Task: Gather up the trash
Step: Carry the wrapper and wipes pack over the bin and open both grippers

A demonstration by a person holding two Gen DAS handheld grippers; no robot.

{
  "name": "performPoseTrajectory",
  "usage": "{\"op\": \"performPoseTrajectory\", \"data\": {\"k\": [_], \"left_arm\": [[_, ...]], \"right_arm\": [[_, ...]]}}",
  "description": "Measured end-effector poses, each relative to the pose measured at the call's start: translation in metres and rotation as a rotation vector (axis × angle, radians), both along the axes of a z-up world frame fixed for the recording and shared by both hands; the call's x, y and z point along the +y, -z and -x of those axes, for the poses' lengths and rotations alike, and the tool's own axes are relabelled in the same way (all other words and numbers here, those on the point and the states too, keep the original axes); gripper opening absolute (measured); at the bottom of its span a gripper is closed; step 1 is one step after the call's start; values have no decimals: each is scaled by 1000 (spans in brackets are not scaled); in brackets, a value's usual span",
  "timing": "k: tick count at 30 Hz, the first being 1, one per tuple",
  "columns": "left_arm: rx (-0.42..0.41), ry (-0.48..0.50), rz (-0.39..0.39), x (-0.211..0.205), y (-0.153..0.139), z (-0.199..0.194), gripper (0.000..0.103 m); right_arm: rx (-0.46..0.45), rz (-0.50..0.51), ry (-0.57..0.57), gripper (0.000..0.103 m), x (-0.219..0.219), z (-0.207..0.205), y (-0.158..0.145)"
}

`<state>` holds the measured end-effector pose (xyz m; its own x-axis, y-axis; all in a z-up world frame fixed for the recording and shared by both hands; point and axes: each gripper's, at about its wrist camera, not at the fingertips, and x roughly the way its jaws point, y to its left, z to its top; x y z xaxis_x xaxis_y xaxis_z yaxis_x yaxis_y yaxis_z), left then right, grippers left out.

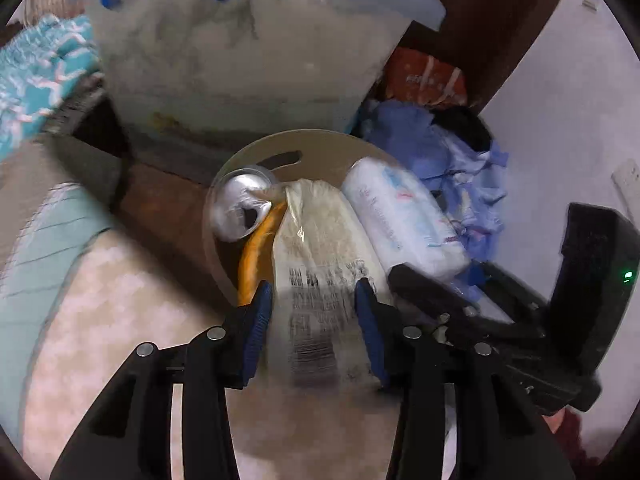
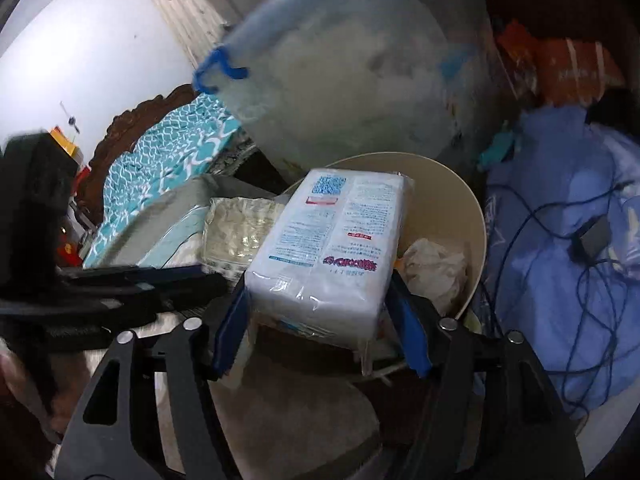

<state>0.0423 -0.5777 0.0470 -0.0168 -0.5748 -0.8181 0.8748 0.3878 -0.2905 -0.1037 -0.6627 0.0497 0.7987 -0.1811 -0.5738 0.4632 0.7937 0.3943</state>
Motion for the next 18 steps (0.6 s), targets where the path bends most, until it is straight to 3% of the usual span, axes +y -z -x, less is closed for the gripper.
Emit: {"op": "performPoseTrajectory", "data": {"k": [2, 4, 7, 11, 13, 16, 18], "left_arm": [[-30, -45, -22, -15, 0, -7, 55], [-17, -56, -18, -26, -2, -12, 71], [31, -55, 39, -22, -14, -16, 74], [31, -65, 124, 3, -34, -21, 78], [41, -90, 147, 20, -39, -28, 78], [23, -122, 102, 38, -34, -35, 76], [9, -131, 56, 46, -24, -35, 71]], "right_arm": [[3, -13, 38, 71, -15, 1, 1], [-31, -32, 91, 81, -30, 9, -3], [-77, 7, 115, 82, -27, 22, -11], [-120, 51, 139, 81, -10, 39, -20], [-155, 68, 91, 75, 3, 41, -27], [-136, 33, -52, 63, 24, 21, -28], [-129, -17, -114, 62, 28, 6, -22]]}}
